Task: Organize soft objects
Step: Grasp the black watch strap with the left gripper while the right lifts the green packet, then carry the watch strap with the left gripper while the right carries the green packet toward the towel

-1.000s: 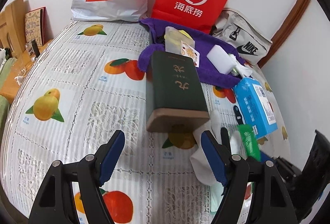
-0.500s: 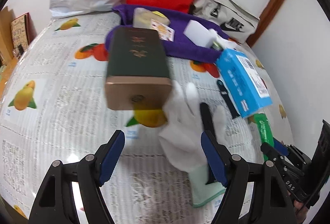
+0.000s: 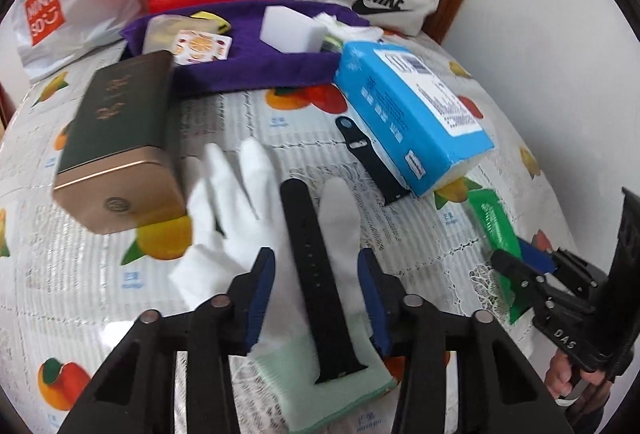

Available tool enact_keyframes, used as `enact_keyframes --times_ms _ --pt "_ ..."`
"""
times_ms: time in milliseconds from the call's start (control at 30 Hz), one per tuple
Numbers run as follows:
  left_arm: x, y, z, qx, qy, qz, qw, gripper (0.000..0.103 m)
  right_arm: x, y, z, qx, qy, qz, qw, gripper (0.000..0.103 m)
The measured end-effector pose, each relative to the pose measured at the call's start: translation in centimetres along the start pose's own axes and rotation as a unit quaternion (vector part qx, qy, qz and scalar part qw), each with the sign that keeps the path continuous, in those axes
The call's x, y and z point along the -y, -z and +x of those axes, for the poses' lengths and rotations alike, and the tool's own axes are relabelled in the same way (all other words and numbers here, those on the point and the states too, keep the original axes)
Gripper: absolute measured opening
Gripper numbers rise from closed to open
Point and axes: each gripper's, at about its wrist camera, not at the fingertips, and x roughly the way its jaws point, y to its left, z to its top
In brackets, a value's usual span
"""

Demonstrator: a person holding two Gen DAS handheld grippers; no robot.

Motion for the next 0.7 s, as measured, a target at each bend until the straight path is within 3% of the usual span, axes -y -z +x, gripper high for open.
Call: enact_keyframes --times_ms 133,400,700 --pt "0.4 -0.1 2.0 -0.019 -0.019 0.008 0.9996 0.032 0.5 -0.1 0.3 0.003 -0.003 0.004 1.0 0.031" --pt "0.5 -0.3 2.7 -0.01 -0.048 0.021 0.9986 0.022 0.6 -0.2 1.2 0.003 -0.02 0.011 1.0 0.032" --pt "1.0 -0.6 3.1 -0.011 -0.046 0.03 0.9984 0.026 0.6 -0.2 1.5 0.002 -0.026 0.012 1.0 0.032"
